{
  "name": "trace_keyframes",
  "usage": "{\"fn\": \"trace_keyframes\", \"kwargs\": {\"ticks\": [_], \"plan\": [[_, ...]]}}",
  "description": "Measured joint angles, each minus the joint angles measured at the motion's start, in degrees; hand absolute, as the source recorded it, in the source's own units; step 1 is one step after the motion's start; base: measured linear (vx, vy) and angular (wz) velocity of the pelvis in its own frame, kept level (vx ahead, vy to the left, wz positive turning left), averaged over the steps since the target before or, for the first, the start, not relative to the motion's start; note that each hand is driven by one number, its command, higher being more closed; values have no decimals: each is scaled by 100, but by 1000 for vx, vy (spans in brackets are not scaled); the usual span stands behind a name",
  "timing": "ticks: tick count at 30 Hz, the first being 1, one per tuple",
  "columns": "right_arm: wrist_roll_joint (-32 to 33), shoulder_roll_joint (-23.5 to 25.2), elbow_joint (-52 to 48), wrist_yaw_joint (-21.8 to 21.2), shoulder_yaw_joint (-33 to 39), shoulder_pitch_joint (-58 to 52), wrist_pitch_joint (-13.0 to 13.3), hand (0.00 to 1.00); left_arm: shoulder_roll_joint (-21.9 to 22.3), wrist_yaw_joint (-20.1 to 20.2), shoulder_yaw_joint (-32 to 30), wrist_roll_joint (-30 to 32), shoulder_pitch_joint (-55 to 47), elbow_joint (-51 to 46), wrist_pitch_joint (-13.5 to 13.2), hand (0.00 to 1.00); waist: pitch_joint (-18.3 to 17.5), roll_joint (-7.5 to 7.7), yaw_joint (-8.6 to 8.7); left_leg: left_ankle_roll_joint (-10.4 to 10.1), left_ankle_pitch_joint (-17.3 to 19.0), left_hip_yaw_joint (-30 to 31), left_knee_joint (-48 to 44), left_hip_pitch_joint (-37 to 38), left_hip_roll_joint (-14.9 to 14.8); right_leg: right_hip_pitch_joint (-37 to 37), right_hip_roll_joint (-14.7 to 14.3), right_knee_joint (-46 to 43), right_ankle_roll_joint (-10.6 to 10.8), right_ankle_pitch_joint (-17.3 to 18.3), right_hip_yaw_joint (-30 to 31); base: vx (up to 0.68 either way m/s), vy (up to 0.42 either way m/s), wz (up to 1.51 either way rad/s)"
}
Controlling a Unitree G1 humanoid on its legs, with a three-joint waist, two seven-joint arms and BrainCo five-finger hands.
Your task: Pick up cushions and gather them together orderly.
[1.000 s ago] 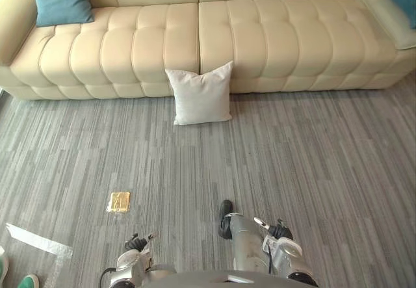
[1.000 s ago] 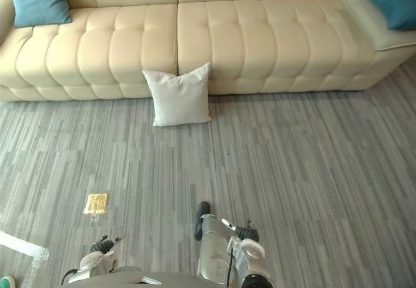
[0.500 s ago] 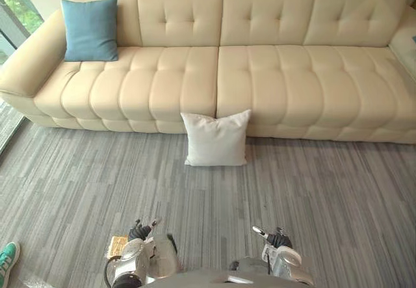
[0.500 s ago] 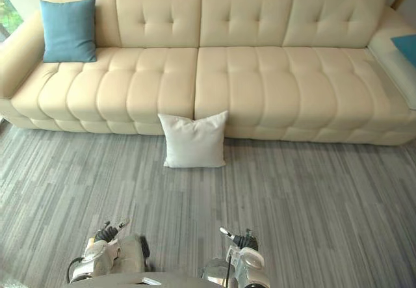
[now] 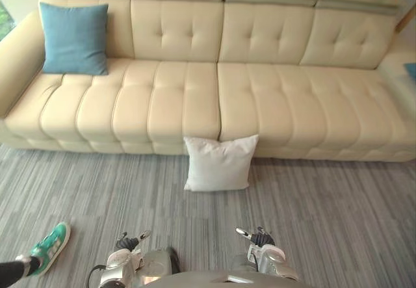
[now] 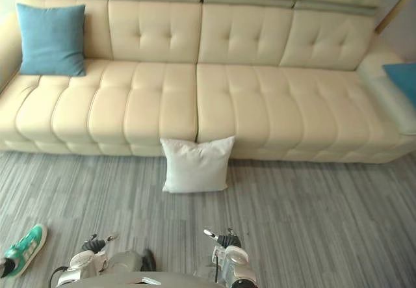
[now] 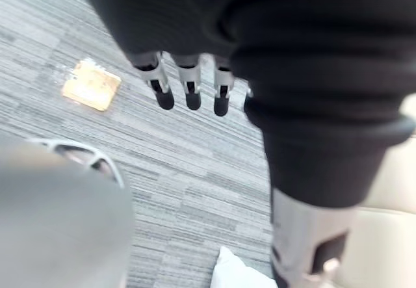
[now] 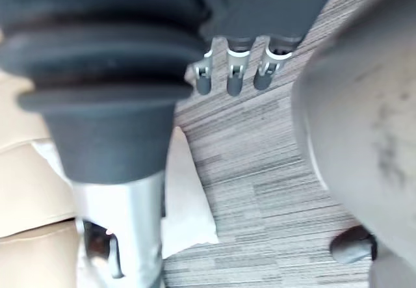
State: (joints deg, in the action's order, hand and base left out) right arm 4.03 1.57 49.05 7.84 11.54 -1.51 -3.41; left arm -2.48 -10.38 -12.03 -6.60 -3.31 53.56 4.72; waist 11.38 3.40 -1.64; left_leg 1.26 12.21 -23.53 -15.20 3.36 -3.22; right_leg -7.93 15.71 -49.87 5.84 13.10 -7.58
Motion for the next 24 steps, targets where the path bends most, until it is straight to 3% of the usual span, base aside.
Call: {"fn": "trace_keyframes", "kwargs": {"ticks": [2,4,5,6,7,8,9,10,11,12,13,15,16,18,20,21,22,24], "plan": [[-1,-16,44,-22,-20,25,18,0,-5,-1,75,2,-4,5,1,0,2,-12,46,-36,-22,-17,141,103,-42,-194,-127,279,-78,196,-291,150,-30,5],[0,-59,126,-22,-13,125,49,0,-6,-2,92,-4,-17,22,1,0,28,-42,87,-145,-42,-15,298,283,-118,-481,-375,1323,-183,218,-664,199,-100,5],[0,-107,140,-22,-5,187,46,0,14,-5,91,-1,40,75,2,0,70,-110,98,-252,-9,-17,334,359,-224,-602,-569,2043,-299,46,-754,326,-208,-1],[2,-166,133,-21,2,232,53,0,52,-4,96,14,52,132,24,0,149,-222,138,-422,64,-3,348,504,-399,-645,-803,3041,-346,-474,-740,329,-222,0],[1,-175,133,-20,5,240,52,0,57,-2,96,19,51,133,24,0,157,-232,147,-467,87,-1,350,534,-424,-644,-825,3216,-342,-597,-731,383,-273,3],[2,-175,130,-20,52,236,49,0,63,0,92,34,47,149,24,0,172,-227,170,-652,196,11,356,701,-498,-641,-841,3905,-310,-1078,-656,283,-223,1],[1,-176,107,-22,72,220,46,0,64,0,84,78,55,163,23,0,193,-204,170,-803,344,25,353,850,-527,-615,-814,4110,-254,-1524,-555,363,-331,3],[0,-186,87,-21,90,203,43,0,107,14,88,121,82,209,23,0,168,-201,185,-910,444,162,426,1027,-587,-553,-891,3954,-379,-2033,-567,290,-279,6],[-2,-232,89,-23,108,199,40,0,138,27,88,127,124,254,23,0,183,-281,189,-919,460,196,496,1089,-644,-589,-955,3773,-473,-1909,-594,357,-309,11],[-4,-301,21,-21,199,188,41,0,236,56,101,141,169,300,28,0,174,-473,218,-854,439,362,639,1144,-723,-722,-1061,3410,-457,-1535,-631,350,-249,8],[-5,-306,-82,-19,314,173,40,0,304,76,95,204,181,290,-2,0,209,-565,219,-819,325,546,701,1187,-768,-852,-1117,3068,-551,-1262,-646,416,-297,2],[-5,-314,-134,-19,341,164,42,0,363,74,88,225,207,319,3,0,225,-594,230,-922,12,823,608,1219,-868,-902,-1166,2636,-630,-822,-732,362,-251,2],[-5,-316,-154,-19,343,134,40,0,367,75,87,220,206,318,14,0,227,-609,243,-903,-49,962,306,1178,-961,-769,-1191,2565,-640,-664,-804,369,-198,26],[-3,-303,-317,-18,321,-44,21,0,362,75,58,181,203,198,23,0,224,-614,267,-1051,-291,1331,-1009,745,-1188,-369,-1183,2516,-763,-438,-992,420,-181,38],[1,-300,-336,-18,305,-102,42,0,407,72,-61,162,190,67,17,0,214,-616,224,-1125,-923,1458,-2258,214,-1344,-49,-1169,2632,-815,-343,-1021,340,-80,11],[2,-302,-337,-15,304,-104,43,0,418,72,-84,145,191,42,17,0,229,-591,217,-1116,-921,1427,-2671,7,-1409,36,-1170,2713,-817,-319,-1023,274,-2,-2],[4,-306,-335,-2,323,-104,43,0,420,74,-141,67,195,-30,16,0,220,-635,231,-1075,-664,1300,-3232,-321,-1488,199,-1170,2859,-815,-317,-1013,201,20,-4],[6,-302,-320,30,323,-121,28,0,428,71,-149,-14,192,-108,16,0,226,-626,207,-971,-238,1017,-3433,-588,-1508,488,-1158,3086,-768,-346,-969,234,68,-6]]}}
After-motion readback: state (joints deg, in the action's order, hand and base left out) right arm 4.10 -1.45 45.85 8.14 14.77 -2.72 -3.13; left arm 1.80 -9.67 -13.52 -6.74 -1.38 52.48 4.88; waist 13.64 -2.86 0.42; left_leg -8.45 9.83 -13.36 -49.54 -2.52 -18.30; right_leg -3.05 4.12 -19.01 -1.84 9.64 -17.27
